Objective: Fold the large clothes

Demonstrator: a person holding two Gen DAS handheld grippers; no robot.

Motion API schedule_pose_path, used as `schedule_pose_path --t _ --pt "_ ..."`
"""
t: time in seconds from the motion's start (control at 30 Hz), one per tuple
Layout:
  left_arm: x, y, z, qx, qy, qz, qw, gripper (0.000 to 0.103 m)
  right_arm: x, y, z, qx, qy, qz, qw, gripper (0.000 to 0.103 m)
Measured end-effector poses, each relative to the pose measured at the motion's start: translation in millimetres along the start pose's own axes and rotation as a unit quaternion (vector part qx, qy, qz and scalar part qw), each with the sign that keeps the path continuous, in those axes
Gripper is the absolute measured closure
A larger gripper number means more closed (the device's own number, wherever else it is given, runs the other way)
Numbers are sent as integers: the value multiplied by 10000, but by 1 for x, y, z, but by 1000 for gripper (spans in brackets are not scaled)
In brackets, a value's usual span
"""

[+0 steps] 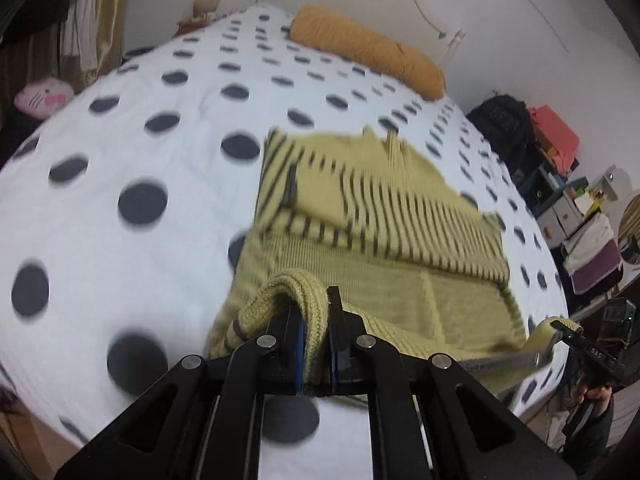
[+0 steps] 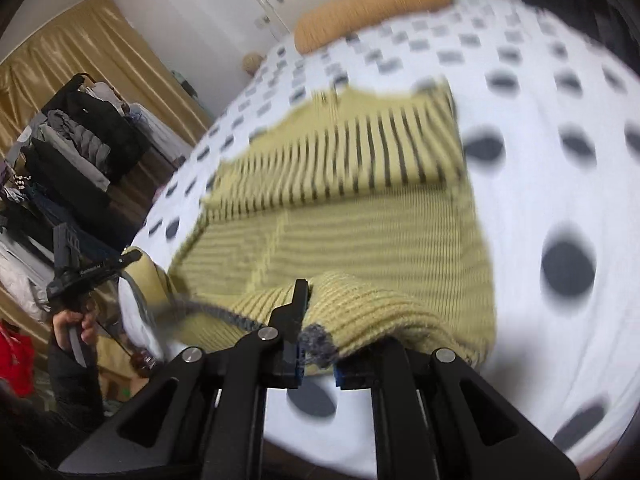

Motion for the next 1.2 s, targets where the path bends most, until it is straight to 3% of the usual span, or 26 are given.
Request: schedule_pose_path --t 0.2,0.4,0.5,0.63,0.73,0.9,0.93,1.0,1.03,1.07,1.13,1.2 --pt "61 -112 -4 174 -188 -252 9994 95 23 -117 -12 45 108 -516 9986 93" --pt "169 -201 5 83 -439 -116 9989 95 104 -213 -42 229 446 -523 9974 93" --pt "219 -215 20 -28 -528 104 9985 95 152 -233 -69 416 619 -236 9969 93" --pt "268 -209 39 -127 -610 370 9974 95 204 -234 -97 424 932 58 9947 93" --pt "288 -203 59 -482 -521 465 9964 95 226 -226 -118 749 873 228 9931 93" --pt "294 -208 70 -874 -264 637 9938 91 226 -230 -126 973 705 112 9927 90" --pt "294 -211 70 -896 -271 732 9929 90 225 -230 -124 973 703 167 9926 85" --pt "288 -218 64 -919 -234 804 9922 90 220 -234 -119 895 789 195 9927 58" --pt "285 -221 62 -915 -196 805 9924 88 213 -236 -118 912 936 59 9914 30" --pt "280 -224 58 -906 -159 801 9925 87 207 -240 -118 975 1053 -112 9896 19" --pt "267 -231 54 -971 -39 683 9929 83 185 -247 -118 1091 1120 -478 9865 19" --pt "255 -235 52 -1084 -87 551 9925 56 171 -250 -122 1215 1191 -294 9850 19"
Point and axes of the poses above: each gripper's, at about its wrist camera, not at the fingertips, and x roughly the way its jaws point, z to its left, y to its underside, the point moved 2 cm from there along x, roughly the way its jaws point, and after that the axes turned 5 degrees about y, right-handed, at the moved point
